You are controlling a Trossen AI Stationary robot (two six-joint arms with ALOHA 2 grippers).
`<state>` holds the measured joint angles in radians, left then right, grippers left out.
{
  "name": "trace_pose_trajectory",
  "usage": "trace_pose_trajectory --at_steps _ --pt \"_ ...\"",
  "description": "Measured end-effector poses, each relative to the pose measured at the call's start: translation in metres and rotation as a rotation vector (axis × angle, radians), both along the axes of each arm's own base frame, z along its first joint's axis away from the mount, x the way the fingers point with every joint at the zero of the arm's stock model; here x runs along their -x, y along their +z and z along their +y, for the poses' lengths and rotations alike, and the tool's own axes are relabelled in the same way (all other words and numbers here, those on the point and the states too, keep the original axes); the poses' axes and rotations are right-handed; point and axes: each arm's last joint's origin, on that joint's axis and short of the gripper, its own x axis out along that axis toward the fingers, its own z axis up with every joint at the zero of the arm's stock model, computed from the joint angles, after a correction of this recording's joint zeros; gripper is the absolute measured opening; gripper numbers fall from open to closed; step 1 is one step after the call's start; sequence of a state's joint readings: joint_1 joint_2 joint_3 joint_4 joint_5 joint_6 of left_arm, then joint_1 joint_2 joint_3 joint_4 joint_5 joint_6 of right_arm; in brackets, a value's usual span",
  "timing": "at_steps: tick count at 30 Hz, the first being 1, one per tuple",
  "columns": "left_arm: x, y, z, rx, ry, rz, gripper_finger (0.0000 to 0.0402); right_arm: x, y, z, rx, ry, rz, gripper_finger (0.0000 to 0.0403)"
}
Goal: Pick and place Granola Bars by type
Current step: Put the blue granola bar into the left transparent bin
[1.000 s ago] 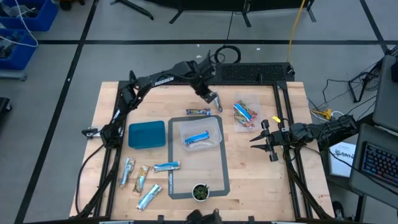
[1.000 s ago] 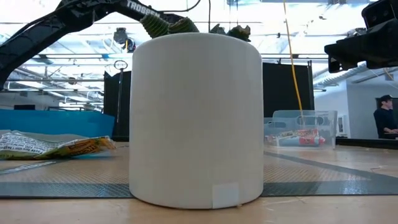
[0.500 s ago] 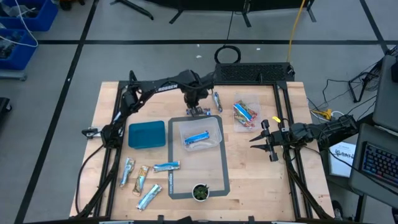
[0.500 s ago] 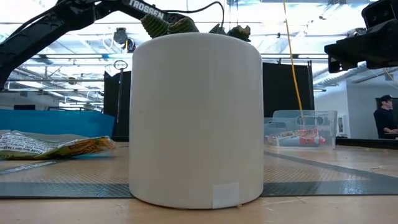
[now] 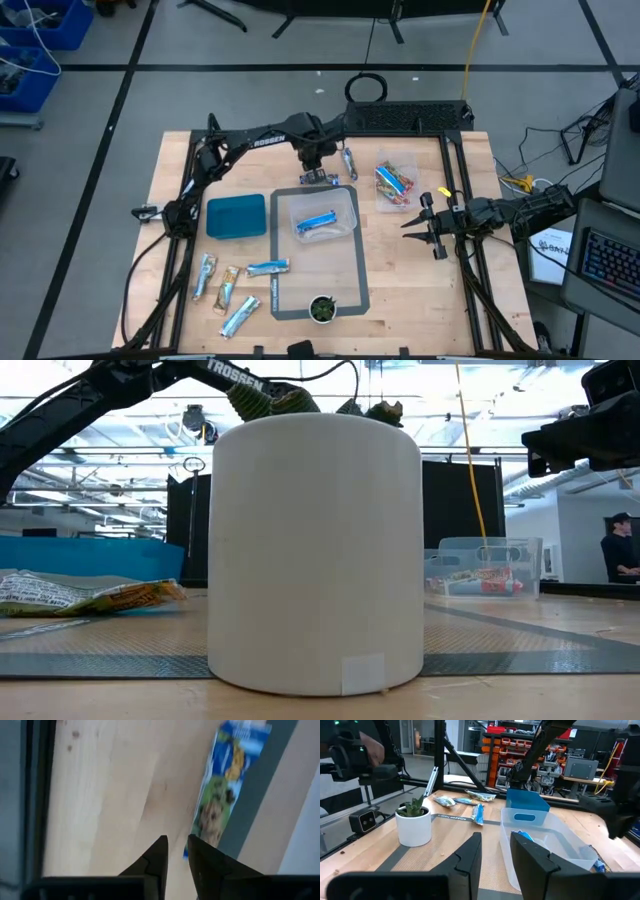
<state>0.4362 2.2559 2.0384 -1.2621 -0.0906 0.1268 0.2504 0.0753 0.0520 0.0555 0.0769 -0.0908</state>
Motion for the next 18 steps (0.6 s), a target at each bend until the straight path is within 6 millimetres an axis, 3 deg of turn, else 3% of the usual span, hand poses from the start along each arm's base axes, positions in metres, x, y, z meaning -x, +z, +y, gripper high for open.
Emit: trace_pose_trajectory --at_steps 12,18 --pt "0.0 0.006 0.033 0.135 0.04 -0.271 0.0012 0.0 0.0 0.0 0.0 0.0 0.0 0.0095" --pt "-0.01 0.019 0.023 0.134 -0.047 -0.582 0.0006 0.0 0.0 0.0 0.0 0.0 0.0 0.0095"
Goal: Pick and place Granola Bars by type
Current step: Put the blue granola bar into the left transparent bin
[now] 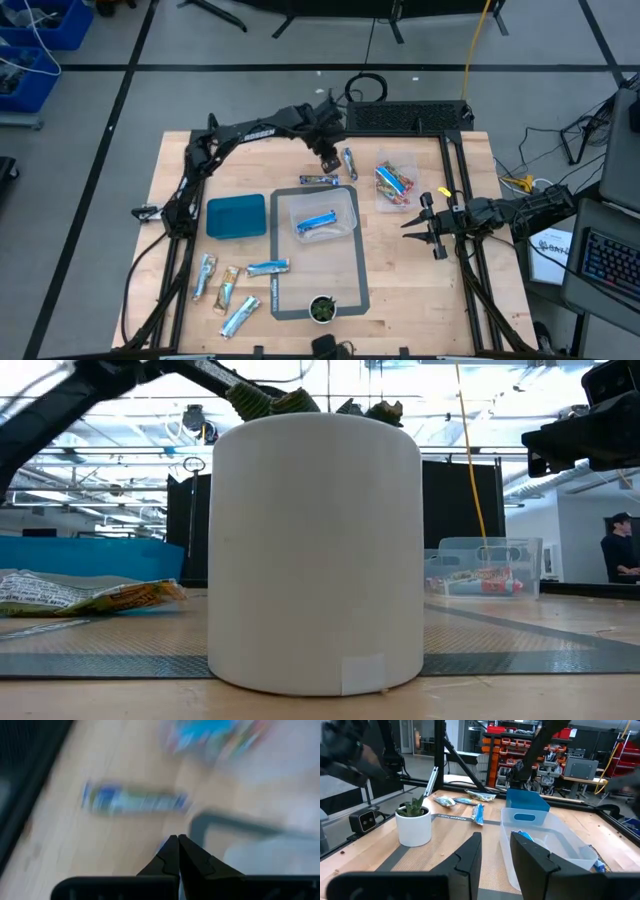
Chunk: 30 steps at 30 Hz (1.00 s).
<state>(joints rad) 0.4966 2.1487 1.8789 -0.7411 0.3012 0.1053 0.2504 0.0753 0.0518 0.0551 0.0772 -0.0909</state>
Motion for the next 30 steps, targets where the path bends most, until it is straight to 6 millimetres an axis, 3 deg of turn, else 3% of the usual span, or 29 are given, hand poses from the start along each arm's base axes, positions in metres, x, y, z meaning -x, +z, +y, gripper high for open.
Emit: trace_pose_trajectory --at_steps 5,10,14,18,25,30 --pt "0.013 0.026 -0.031 -0.14 -0.007 -0.28 0.0005 0.0 0.0 0.0 0.0 0.0 -0.001 0.0095" --pt "0.065 0.041 -0.06 -0.233 0.053 -0.426 0.0004 0.0 0.0 0.0 0.0 0.001 0.0 0.0094" --pt "0.105 0.022 -0.075 -0.209 0.117 -0.392 0.0013 0.0 0.0 0.0 0.0 0.0 0.0 0.0095" --pt "0.127 -0.008 -0.087 -0.261 0.105 -0.262 0.0019 0.0 0.0 0.0 0.0 0.0 -0.001 0.0094" --pt "0.145 -0.052 -0.092 -0.297 0.16 -0.067 0.006 0.0 0.0 0.0 -0.001 0.0 -0.001 0.0095" --pt "0.149 -0.06 -0.094 -0.28 0.173 -0.093 0.0121 0.0 0.0 0.0 0.0 0.0 -0.001 0.0094"
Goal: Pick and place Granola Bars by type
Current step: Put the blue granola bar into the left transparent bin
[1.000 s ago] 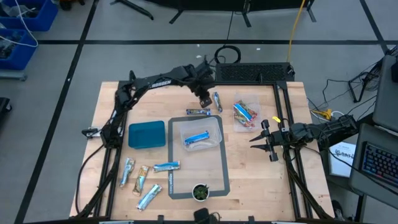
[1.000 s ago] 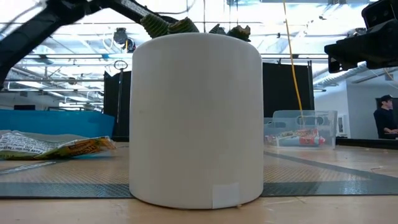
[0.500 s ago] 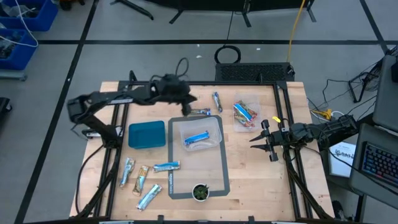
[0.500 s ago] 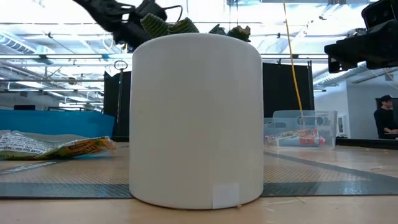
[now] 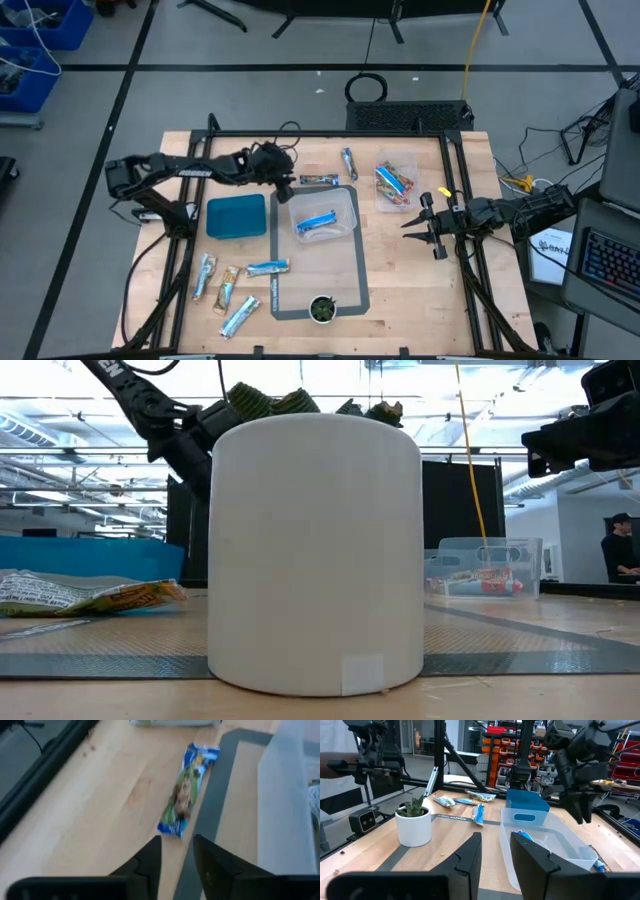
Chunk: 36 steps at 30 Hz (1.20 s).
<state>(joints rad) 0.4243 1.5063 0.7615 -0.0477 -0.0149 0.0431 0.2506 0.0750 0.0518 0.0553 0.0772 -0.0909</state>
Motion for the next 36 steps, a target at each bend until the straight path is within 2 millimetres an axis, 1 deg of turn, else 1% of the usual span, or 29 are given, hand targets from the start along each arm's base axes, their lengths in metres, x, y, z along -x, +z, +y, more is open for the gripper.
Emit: trace_pose_trajectory --at_steps 3,6,8,13,16,22,28,33,36 --pt "0.001 -0.006 -0.001 0.001 0.0 0.001 0.0151 0.0 0.0 0.0 0.0 0.0 0.0 0.0095" --pt "-0.003 -0.016 -0.001 0.011 -0.017 -0.013 0.0168 0.0 0.0 0.0 0.0 0.0 0.0 0.0095" --pt "-0.006 -0.026 -0.001 0.006 -0.024 0.004 0.0171 0.0 0.0 0.0 0.0 0.0 0.0 0.0094" --pt "-0.015 -0.041 0.003 0.018 -0.042 -0.004 0.0172 0.0 0.0 0.0 0.0 0.0 0.002 0.0095" --pt "-0.016 -0.049 0.006 0.013 -0.044 0.016 0.0173 0.0 0.0 0.0 0.001 0.0 0.002 0.0095" --pt "-0.017 -0.049 0.011 -0.095 -0.024 0.026 0.0173 0.0 0.0 0.0 0.0 0.0 0.0 0.0094" --pt "-0.012 -0.052 0.017 -0.152 0.014 0.101 0.0173 0.0 0.0 0.0 0.0 0.0 0.001 0.0095" --pt "-0.01 -0.051 0.02 -0.176 0.0 0.11 0.0173 0.0 0.0 0.0 0.0 0.0 0.001 0.0095" --pt "-0.011 -0.05 0.02 -0.21 -0.039 0.116 0.0173 0.0 0.0 0.0 0.0 0.0 0.001 0.0095"
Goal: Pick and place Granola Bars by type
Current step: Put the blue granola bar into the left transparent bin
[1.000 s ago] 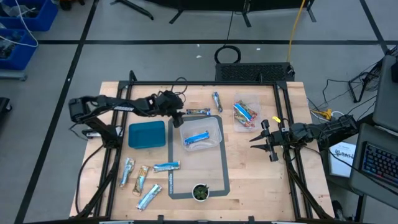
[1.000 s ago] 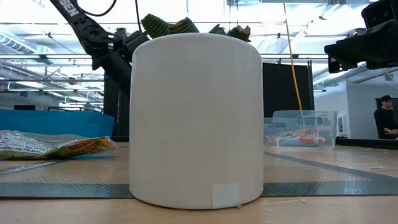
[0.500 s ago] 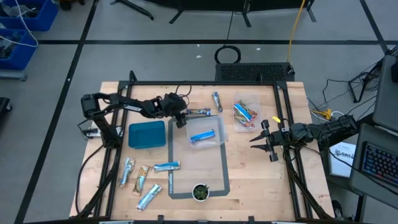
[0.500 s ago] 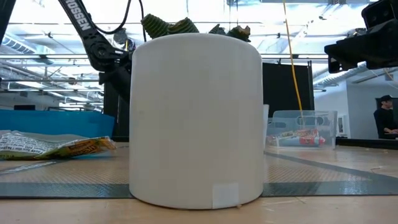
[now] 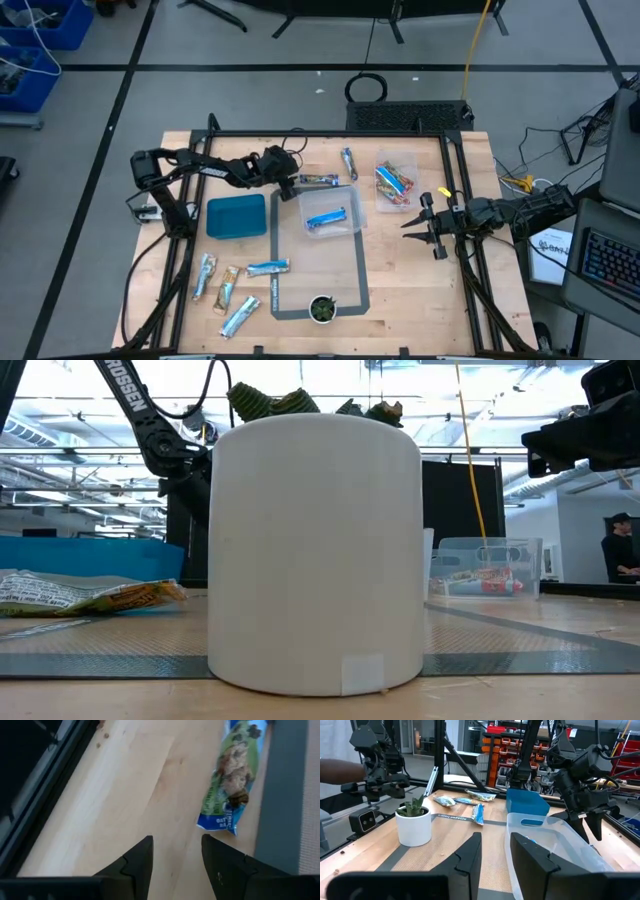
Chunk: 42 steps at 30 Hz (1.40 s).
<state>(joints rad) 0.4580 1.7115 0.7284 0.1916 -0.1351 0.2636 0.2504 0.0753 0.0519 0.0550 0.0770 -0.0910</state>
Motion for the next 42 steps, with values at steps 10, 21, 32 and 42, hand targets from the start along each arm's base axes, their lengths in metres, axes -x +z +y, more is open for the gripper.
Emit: trace_pose_trajectory --at_steps 10,21,32,42 --pt "-0.003 0.0 -0.001 -0.052 -0.13 0.017 0.0173 0.0 0.0 0.0 0.0 0.0 0.0 0.0095" --pt "-0.014 -0.024 0.003 -0.051 -0.169 -0.024 0.0172 0.0 0.0 0.0 0.0 0.0 0.0 0.0095" --pt "-0.017 -0.017 0.007 -0.024 -0.152 -0.146 0.0173 0.0 0.0 0.0 0.0 0.0 0.0 0.0095" --pt "-0.017 -0.018 0.005 0.088 -0.169 -0.189 0.0172 0.0 0.0 0.0 0.0 0.0 0.0 0.0095"
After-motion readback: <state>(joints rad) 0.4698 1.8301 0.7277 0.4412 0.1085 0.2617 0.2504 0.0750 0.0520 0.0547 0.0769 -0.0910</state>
